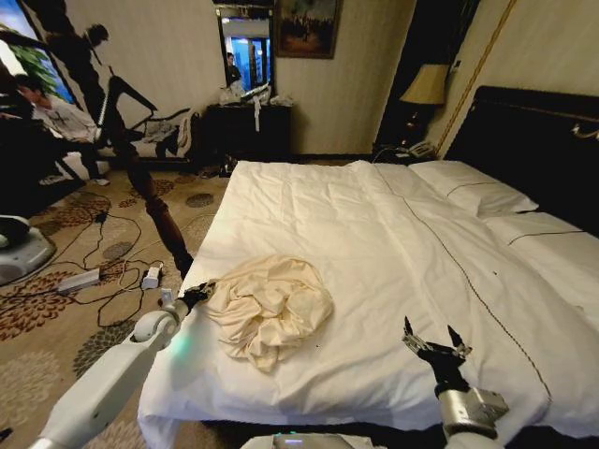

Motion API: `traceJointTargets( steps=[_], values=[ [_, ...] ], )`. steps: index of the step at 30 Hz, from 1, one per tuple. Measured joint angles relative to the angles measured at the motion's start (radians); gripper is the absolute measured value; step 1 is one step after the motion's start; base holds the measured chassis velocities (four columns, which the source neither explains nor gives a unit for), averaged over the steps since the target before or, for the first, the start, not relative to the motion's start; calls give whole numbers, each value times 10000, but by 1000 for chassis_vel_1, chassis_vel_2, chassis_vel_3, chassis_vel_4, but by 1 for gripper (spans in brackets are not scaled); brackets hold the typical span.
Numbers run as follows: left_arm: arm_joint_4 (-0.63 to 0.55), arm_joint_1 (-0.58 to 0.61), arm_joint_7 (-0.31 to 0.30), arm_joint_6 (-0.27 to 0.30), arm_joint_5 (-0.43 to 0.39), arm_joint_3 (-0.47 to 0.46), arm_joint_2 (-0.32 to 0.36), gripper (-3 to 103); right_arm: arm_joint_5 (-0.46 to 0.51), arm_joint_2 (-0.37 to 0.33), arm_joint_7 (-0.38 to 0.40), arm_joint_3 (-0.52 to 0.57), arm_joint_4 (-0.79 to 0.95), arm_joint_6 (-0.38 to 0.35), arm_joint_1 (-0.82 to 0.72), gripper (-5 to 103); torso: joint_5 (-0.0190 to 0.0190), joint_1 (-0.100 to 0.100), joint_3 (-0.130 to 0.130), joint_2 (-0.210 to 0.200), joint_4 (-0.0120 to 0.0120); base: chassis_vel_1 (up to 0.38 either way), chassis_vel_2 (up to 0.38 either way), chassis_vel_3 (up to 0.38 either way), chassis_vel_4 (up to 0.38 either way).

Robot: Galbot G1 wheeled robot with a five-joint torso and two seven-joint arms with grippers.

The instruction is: Pick up the clothes from the bed and hang them on the clothes hanger.

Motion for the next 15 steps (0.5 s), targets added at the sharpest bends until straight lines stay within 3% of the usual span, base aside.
traceJointTargets(
  steps=[2,4,5,7,8,10,11,12,13,15],
  values=[
    [-164,156,-195,-70,-81,-408,0,5,788,-204,89,-112,-1,-374,137,100,0,0,1,0,0,0,0,0,0],
    [-476,429,-434,-106,-295,-1087,164,0,1873,-449,279,-228,-64,-856,506,100,-2,0,0,0,0,0,0,0,0],
    [-476,429,-434,-106,-295,-1087,164,0,1873,-449,279,-228,-64,-856,506,100,-2,0,0,0,0,0,0,0,0],
    [-798,686,-625,-127,-515,-1620,455,0,3471,-645,509,-365,-71,-1394,941,100,1,0,1,0,1,0,0,0,0],
    [-798,686,-625,-127,-515,-1620,455,0,3471,-645,509,-365,-71,-1394,941,100,1,0,1,0,1,0,0,0,0],
    [-1139,1028,-835,-158,-790,-2215,815,0,5883,-765,984,-459,93,-2292,1528,100,3,0,0,0,1,0,0,0,0],
    [-1302,1289,-935,-185,-937,-2650,980,0,7555,-833,1389,-455,196,-2957,2047,100,1,0,0,1,0,0,0,0,0],
    [-1302,1289,-935,-185,-937,-2650,980,0,7555,-833,1389,-455,196,-2957,2047,100,1,0,0,1,0,0,0,0,0],
    [-1401,1522,-995,-197,-1017,-3038,1077,0,8714,-930,1588,-466,195,-3423,2523,100,1,0,1,0,4,0,0,0,0],
    [-1586,1853,-1071,-202,-1075,-3476,1203,0,9329,-1194,1395,-687,-66,-3900,3070,100,3,0,1,1,13,0,0,0,0]
  ],
)
